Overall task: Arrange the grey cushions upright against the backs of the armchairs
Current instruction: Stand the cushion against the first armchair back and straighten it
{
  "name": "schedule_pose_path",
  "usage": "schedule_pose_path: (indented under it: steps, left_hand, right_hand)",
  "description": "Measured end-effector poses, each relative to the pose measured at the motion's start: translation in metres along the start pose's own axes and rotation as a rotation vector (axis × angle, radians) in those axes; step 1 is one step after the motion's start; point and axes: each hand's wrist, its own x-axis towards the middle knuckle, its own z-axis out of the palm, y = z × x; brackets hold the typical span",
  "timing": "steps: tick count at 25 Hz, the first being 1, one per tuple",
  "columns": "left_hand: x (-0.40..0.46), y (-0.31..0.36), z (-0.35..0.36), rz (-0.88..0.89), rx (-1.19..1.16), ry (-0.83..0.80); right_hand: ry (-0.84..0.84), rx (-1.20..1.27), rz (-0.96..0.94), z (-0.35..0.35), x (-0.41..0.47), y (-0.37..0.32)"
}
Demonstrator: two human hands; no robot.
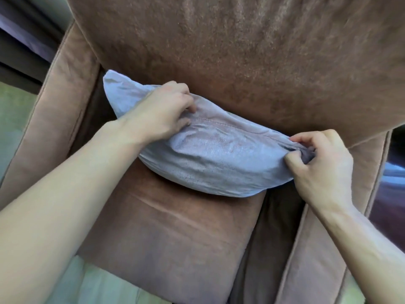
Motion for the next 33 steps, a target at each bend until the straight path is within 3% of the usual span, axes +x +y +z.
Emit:
schedule_pose_path:
  steps: [2,7,12,15,16,18,19,20,21,22,23,24,26,28,31,33]
  left_hand:
    - [0.002,-0.001,-0.002,-0.050,0.010,0.019]
    - [-0.006,0.000,-0.030,0.030,0.051,0.173]
    - [-0.019,0.003,-0.024,-0.043,0.094,0.192]
    - [-0.026,0.024,-0.011,-0.111,0.165,0.403]
    - [-0.033,0.036,-0.008,-0.117,0.156,0.486]
    - [-0.057,0.064,0.010,0.022,0.080,0.515]
    - [-0.071,0.074,0.022,0.145,0.051,0.388]
    - [-0.083,0.081,0.034,0.237,0.040,0.152]
    - [-0.091,0.082,0.042,0.253,0.031,-0.149]
    - [-0.095,0.074,0.049,0.199,0.031,-0.429]
    - [-0.094,0.063,0.050,0.085,-0.017,-0.565]
    - [-0.091,0.049,0.051,-0.039,-0.077,-0.562]
    - [-0.088,0.019,0.041,-0.357,-0.239,-0.311]
    - [-0.094,-0.006,0.027,-0.600,-0.249,-0.015]
    - [-0.113,0.000,0.023,-0.705,-0.400,0.137]
    - [-0.111,0.025,0.028,-0.642,-0.722,0.056]
  right_hand:
    - [0.043,0.035,-0.003,-0.002,-0.001,0.004]
    - [0.148,0.108,-0.089,-0.004,-0.002,0.013]
    - [0.145,0.105,-0.062,-0.001,-0.002,0.008]
    - [0.290,0.024,-0.118,-0.002,-0.012,-0.008]
    - [0.245,0.076,-0.224,0.000,-0.021,-0.014]
    - [-0.145,0.231,-0.430,0.013,-0.044,-0.026]
    - [-0.412,0.244,-0.476,0.023,-0.052,-0.029]
    - [-0.643,0.201,-0.476,0.033,-0.056,-0.028]
    - [-0.781,0.140,-0.457,0.044,-0.055,-0.023]
    - [-0.808,0.101,-0.427,0.052,-0.050,-0.018]
    - [-0.773,0.120,-0.362,0.056,-0.041,-0.014]
    - [-0.699,0.178,-0.251,0.056,-0.033,-0.011]
    - [-0.518,0.317,-0.027,0.048,-0.017,-0.002]
    - [-0.337,0.364,0.087,0.035,-0.014,0.002]
    - [-0.145,0.398,0.239,0.020,-0.032,-0.005]
    - [-0.233,0.508,0.235,0.025,-0.046,-0.024]
